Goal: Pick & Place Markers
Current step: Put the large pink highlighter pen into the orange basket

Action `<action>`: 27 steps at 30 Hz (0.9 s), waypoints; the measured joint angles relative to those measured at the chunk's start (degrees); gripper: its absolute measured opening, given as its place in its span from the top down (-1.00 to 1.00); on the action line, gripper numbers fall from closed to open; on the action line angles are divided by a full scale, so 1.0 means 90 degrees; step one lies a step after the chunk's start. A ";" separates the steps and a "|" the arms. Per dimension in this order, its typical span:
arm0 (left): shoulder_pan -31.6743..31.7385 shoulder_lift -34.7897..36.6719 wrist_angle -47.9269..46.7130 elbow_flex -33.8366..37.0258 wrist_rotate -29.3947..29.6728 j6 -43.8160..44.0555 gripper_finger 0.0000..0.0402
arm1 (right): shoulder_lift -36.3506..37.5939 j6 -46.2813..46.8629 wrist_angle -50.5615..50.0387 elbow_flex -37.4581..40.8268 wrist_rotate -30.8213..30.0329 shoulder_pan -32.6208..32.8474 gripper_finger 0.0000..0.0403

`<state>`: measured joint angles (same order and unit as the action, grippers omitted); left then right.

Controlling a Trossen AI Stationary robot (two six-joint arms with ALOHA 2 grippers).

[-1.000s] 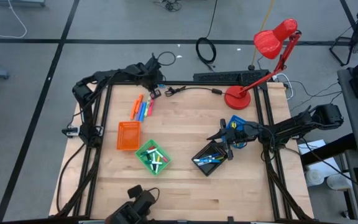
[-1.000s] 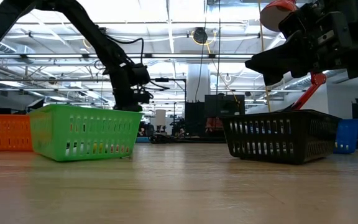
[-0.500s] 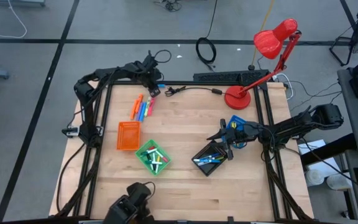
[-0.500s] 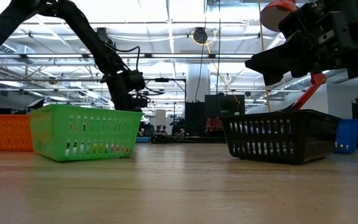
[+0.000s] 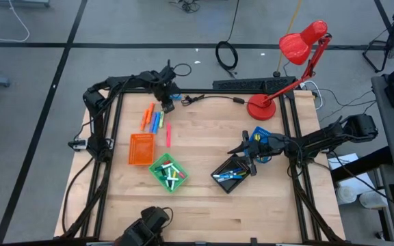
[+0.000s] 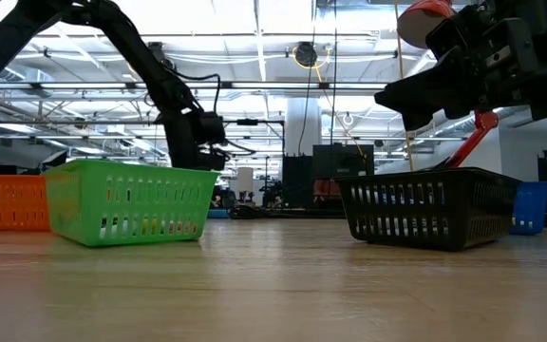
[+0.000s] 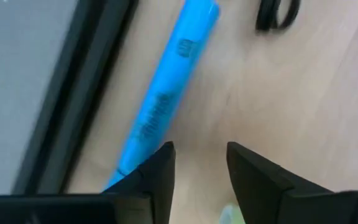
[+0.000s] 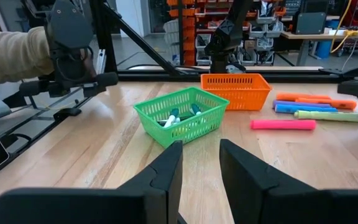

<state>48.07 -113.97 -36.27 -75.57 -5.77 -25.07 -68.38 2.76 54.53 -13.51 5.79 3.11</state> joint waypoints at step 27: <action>-0.2093 0.0774 -0.1671 -0.0010 -0.0662 0.0251 0.43 | 0.0002 -0.0001 -0.0009 0.0000 0.0000 0.0000 0.54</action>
<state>29.23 -107.00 -51.30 -75.66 -11.73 -22.81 -68.36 2.75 54.45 -13.52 5.79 3.11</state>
